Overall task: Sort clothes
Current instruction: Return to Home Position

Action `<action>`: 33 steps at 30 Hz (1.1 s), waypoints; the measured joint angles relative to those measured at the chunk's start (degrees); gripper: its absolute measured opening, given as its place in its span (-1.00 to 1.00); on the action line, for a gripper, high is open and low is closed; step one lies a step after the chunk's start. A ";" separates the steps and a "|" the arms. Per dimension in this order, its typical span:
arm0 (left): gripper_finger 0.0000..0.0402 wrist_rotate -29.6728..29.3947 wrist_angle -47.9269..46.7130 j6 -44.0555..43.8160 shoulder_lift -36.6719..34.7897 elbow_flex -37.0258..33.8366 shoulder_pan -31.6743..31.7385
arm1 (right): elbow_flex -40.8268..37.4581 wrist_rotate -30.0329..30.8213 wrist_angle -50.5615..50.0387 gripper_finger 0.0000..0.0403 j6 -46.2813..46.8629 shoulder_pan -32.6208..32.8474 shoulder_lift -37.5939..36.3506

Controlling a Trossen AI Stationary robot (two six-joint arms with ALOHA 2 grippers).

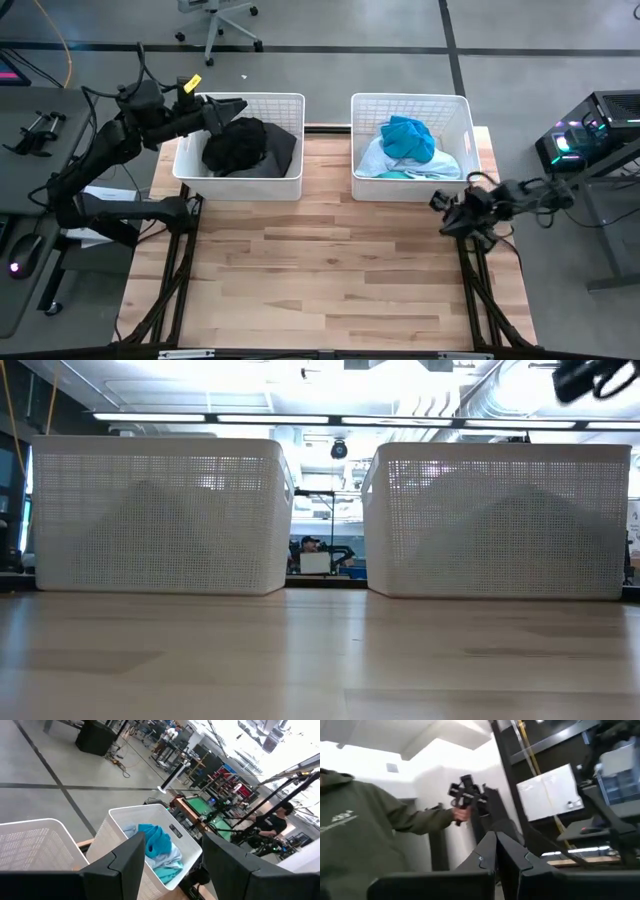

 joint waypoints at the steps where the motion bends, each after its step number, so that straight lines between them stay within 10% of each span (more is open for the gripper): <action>1: -0.07 -0.02 0.00 -0.02 0.02 0.00 -0.14 | -2.00 0.83 2.47 -1.00 0.00 -0.01 0.01; 5: -0.07 -0.01 -0.36 -0.37 0.02 0.00 -0.38 | -7.60 5.16 8.67 -1.00 -2.69 -0.05 -0.08; 24: -0.07 0.08 -10.90 5.04 -0.70 -0.01 -0.35 | -7.63 7.26 -20.53 -1.00 -10.95 -4.15 0.82; 33: -0.07 0.97 -9.28 19.96 -11.71 -2.20 -0.35 | -7.63 22.65 -20.03 -1.00 -18.23 -4.29 3.08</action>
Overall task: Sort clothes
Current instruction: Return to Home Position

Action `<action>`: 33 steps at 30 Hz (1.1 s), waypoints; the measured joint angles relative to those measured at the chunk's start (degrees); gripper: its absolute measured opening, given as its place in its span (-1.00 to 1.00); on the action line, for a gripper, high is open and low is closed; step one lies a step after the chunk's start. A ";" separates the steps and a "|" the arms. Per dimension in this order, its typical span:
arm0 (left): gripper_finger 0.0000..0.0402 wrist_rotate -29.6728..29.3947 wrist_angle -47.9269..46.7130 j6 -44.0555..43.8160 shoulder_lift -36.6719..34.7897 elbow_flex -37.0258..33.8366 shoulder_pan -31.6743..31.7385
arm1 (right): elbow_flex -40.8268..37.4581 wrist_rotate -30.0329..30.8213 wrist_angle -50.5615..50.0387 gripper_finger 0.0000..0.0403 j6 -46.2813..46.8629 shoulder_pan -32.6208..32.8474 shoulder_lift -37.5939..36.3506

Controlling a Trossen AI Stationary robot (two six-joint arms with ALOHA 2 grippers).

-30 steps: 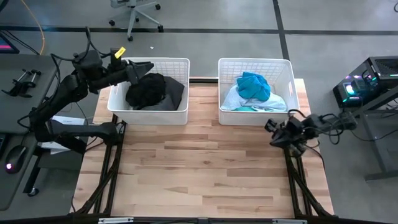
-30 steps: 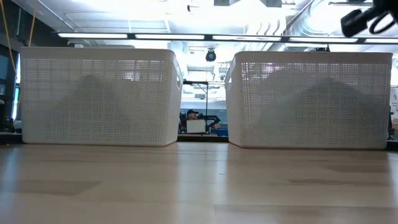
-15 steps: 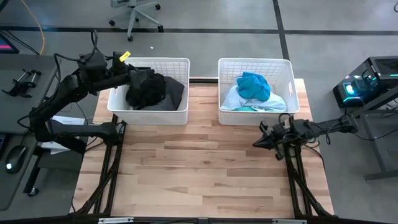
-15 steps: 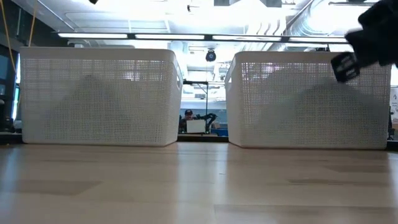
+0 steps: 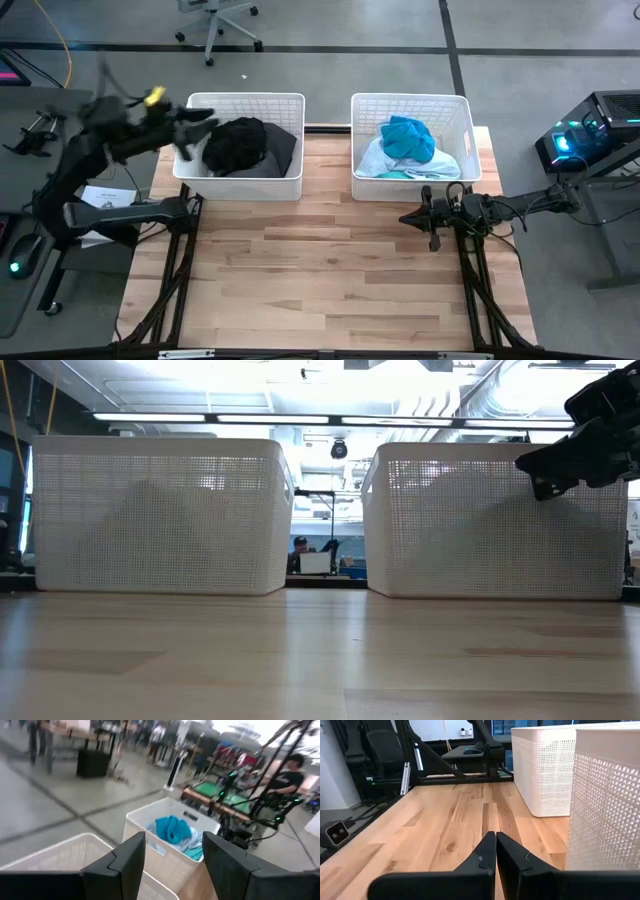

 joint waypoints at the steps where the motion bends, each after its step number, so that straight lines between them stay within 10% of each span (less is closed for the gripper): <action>1: -0.07 0.37 0.10 0.87 -2.28 -1.21 0.00 | 0.00 -0.05 0.00 -1.00 -0.15 0.00 -0.02; 9: -0.07 4.14 3.60 -3.31 -17.13 -17.21 0.02 | 0.00 -0.49 0.00 -1.00 3.83 0.02 -0.04; 14: -0.07 14.55 30.83 -7.78 -19.42 -33.79 -1.09 | 0.00 -0.51 0.00 -1.00 3.74 0.02 -0.03; 21: -0.07 13.62 69.85 -17.79 -13.04 -52.53 -6.51 | 0.00 -0.57 0.02 -1.00 3.71 0.02 -0.04; 29: -0.07 17.85 70.22 -31.87 -7.19 -55.27 -12.02 | 0.00 -0.62 0.09 -1.00 3.71 0.02 -0.04; 33: -0.07 18.12 70.14 -20.27 -6.62 -56.15 -14.69 | 0.00 -0.62 0.09 -1.00 3.71 0.02 -0.04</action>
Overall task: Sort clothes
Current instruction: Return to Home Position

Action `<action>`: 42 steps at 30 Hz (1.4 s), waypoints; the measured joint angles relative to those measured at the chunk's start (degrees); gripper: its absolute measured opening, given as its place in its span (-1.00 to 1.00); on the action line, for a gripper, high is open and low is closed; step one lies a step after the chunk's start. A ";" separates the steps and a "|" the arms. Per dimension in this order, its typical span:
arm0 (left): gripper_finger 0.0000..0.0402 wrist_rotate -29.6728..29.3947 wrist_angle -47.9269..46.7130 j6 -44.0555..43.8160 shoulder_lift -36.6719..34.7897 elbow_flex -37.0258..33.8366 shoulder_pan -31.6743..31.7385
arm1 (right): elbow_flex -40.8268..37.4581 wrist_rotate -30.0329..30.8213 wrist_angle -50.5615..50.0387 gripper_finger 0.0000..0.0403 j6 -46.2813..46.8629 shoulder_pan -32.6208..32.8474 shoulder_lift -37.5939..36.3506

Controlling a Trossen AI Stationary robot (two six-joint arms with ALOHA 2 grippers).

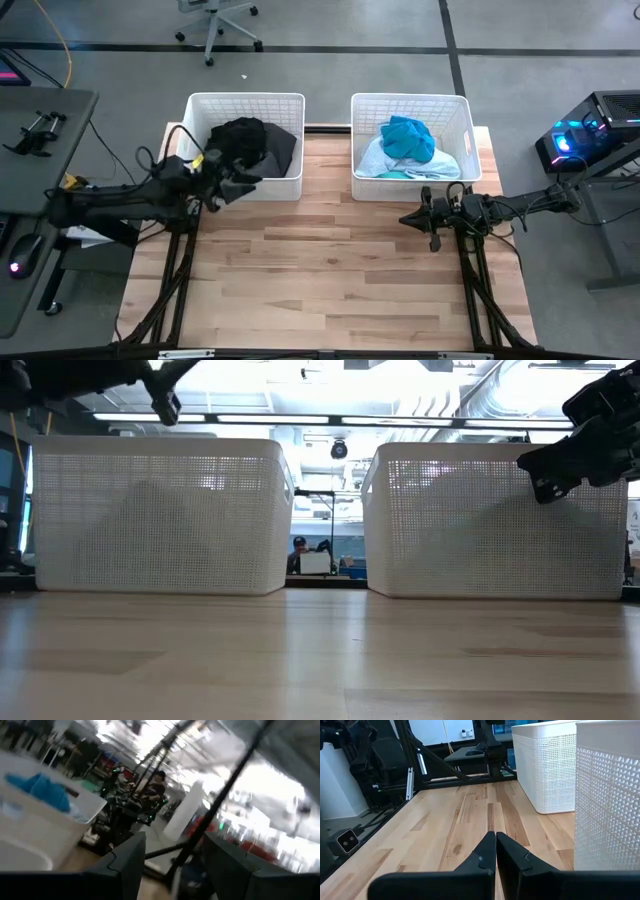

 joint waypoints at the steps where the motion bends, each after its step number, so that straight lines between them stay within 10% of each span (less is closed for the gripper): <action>1: -0.07 0.00 0.11 3.47 0.24 -0.16 -1.03 | 0.00 0.00 0.00 -1.00 0.01 0.00 0.01; 9: -0.07 -12.04 0.63 19.31 -6.72 -7.13 -11.03 | 0.02 0.00 0.00 -1.00 0.00 0.00 -0.01; 18: -0.07 -11.84 6.81 22.14 -23.10 -17.65 -12.02 | 0.02 0.00 0.00 -1.00 0.00 0.00 0.02; 35: -0.07 -11.91 -30.11 27.42 -34.28 -17.80 -12.46 | 0.02 -0.26 -0.05 -1.00 0.00 0.00 0.02; 42: -0.07 -13.50 -30.20 42.24 -34.30 -17.78 -13.66 | 0.04 -0.26 -0.07 -1.00 0.00 0.00 0.02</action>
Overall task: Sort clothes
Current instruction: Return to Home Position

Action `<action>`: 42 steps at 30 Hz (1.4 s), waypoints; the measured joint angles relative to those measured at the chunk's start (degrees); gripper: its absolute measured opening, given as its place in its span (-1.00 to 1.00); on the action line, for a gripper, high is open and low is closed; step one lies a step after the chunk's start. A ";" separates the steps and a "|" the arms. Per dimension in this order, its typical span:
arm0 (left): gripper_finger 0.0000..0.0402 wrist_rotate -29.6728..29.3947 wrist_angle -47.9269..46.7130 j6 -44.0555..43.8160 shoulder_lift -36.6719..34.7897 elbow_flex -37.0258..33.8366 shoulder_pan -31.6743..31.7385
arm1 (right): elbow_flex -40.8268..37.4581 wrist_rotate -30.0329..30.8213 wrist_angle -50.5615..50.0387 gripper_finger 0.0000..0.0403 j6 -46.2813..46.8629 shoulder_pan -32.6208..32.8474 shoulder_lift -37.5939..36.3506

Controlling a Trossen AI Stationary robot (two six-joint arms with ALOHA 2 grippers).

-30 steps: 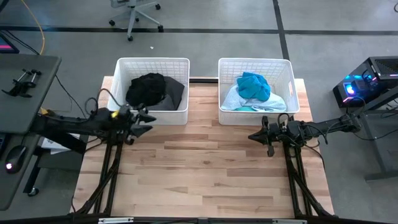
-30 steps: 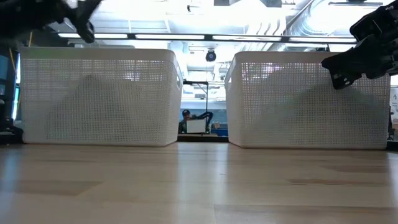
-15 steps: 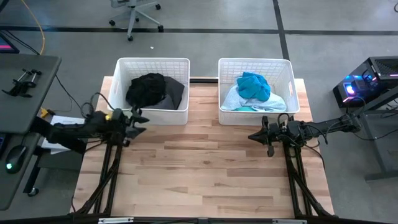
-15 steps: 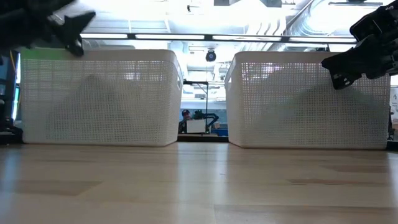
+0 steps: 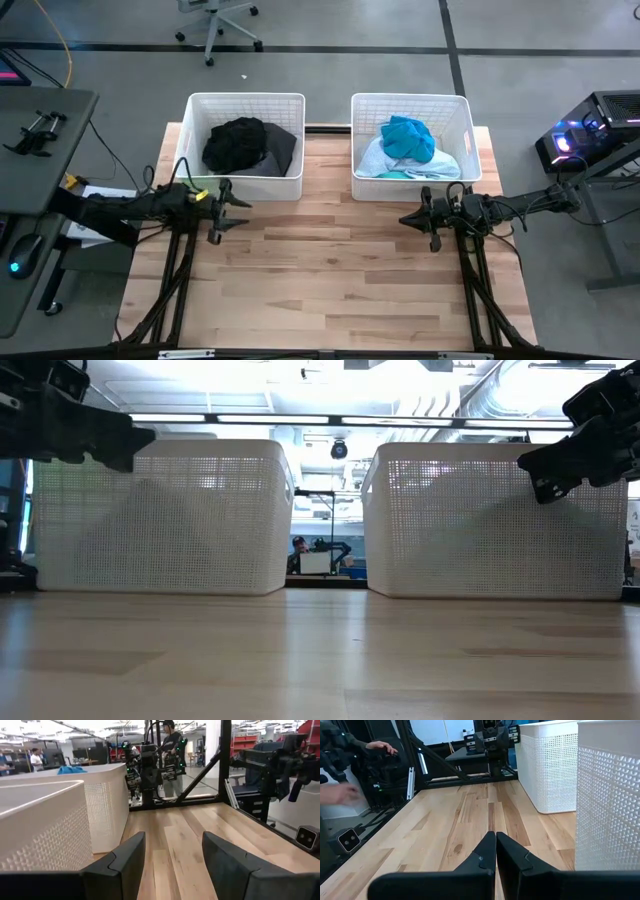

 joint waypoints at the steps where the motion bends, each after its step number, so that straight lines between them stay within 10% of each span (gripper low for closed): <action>1: -0.07 -0.03 0.02 0.43 0.00 0.00 0.00 | 0.00 0.00 0.00 -1.00 0.00 0.00 0.00; 42: -0.07 0.04 0.26 -0.28 0.11 0.00 0.00 | 0.00 -0.52 3.81 -1.00 -9.11 0.00 -0.07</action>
